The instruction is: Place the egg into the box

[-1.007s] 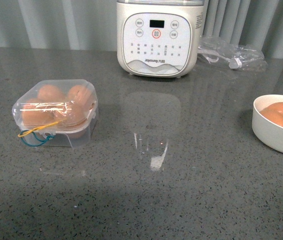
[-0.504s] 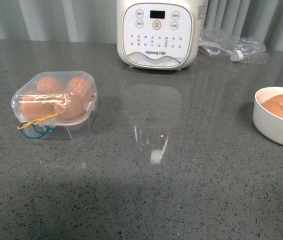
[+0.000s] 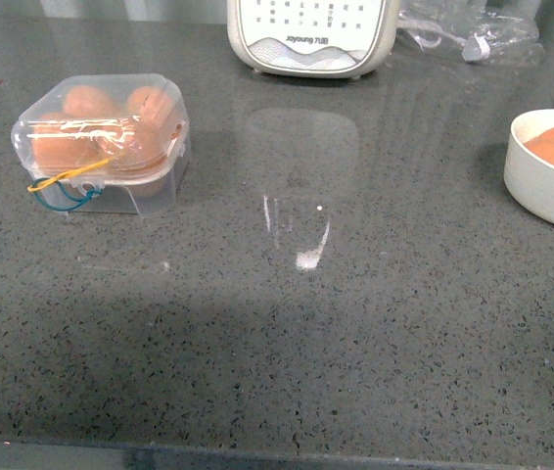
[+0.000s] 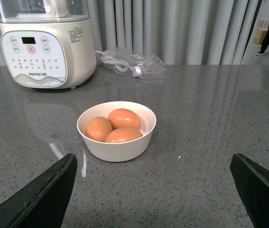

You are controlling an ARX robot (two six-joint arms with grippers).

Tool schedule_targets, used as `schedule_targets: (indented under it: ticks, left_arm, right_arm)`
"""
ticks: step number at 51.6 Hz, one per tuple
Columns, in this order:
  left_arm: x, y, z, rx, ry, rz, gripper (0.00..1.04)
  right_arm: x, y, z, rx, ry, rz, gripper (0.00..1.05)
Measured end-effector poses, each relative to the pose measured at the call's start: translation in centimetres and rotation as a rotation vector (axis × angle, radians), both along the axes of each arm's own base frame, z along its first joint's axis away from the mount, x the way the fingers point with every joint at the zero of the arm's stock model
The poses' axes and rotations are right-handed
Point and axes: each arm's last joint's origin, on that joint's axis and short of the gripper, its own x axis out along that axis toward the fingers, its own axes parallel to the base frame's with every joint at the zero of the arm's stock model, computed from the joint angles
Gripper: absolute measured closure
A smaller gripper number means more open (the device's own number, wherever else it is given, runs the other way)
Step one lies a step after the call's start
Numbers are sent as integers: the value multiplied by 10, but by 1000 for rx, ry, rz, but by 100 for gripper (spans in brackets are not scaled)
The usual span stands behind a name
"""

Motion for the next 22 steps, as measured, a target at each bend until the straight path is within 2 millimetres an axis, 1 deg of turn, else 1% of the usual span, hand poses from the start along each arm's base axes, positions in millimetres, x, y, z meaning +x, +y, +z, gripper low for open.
schedule_targets:
  ticks: [22]
  left_arm:
    - [0,0,0,0,0,0,7]
  right_arm:
    - [0,0,0,0,0,0,7]
